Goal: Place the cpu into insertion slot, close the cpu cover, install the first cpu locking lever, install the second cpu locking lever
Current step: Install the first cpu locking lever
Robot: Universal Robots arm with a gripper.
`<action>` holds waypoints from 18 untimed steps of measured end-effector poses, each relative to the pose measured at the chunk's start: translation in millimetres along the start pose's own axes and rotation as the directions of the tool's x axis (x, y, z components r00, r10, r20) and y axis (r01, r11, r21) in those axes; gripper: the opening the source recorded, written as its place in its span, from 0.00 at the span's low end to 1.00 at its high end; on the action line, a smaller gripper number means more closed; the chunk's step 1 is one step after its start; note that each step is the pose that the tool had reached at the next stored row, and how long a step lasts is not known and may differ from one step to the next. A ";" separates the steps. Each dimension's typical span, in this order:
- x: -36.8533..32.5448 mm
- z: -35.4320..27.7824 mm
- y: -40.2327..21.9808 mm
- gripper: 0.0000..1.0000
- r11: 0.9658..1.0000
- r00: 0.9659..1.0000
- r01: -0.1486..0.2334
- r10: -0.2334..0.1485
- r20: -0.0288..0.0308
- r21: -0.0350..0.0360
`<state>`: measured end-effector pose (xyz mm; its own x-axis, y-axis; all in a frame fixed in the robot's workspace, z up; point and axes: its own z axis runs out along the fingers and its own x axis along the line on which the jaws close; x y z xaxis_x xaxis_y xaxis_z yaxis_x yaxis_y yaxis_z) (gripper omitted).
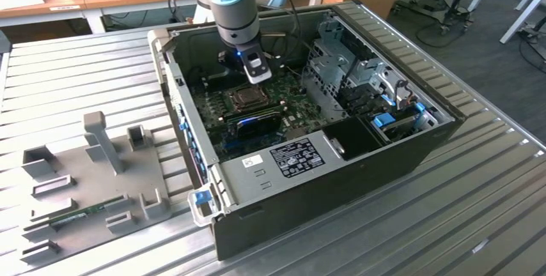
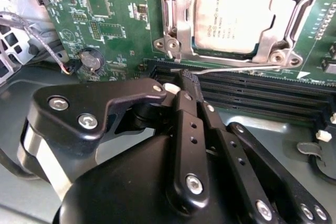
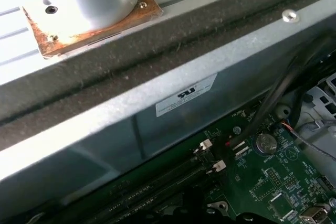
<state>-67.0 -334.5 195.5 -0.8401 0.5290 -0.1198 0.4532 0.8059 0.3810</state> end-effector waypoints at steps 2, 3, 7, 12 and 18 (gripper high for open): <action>0.2 1.7 -0.8 0.10 1.000 1.000 0.001 -0.001 0.002 -0.001; 0.3 2.6 -1.3 0.10 1.000 1.000 0.001 -0.001 0.003 -0.002; 0.8 5.6 -2.7 0.10 1.000 1.000 0.002 -0.002 0.008 -0.005; 1.2 8.1 -3.8 0.10 1.000 1.000 0.004 -0.004 0.012 -0.008; 1.4 9.3 -4.3 0.10 1.000 1.000 0.005 -0.004 0.014 -0.009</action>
<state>-67.3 -334.8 185.2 -0.8380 0.5290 -0.1340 0.4467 0.8060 0.3884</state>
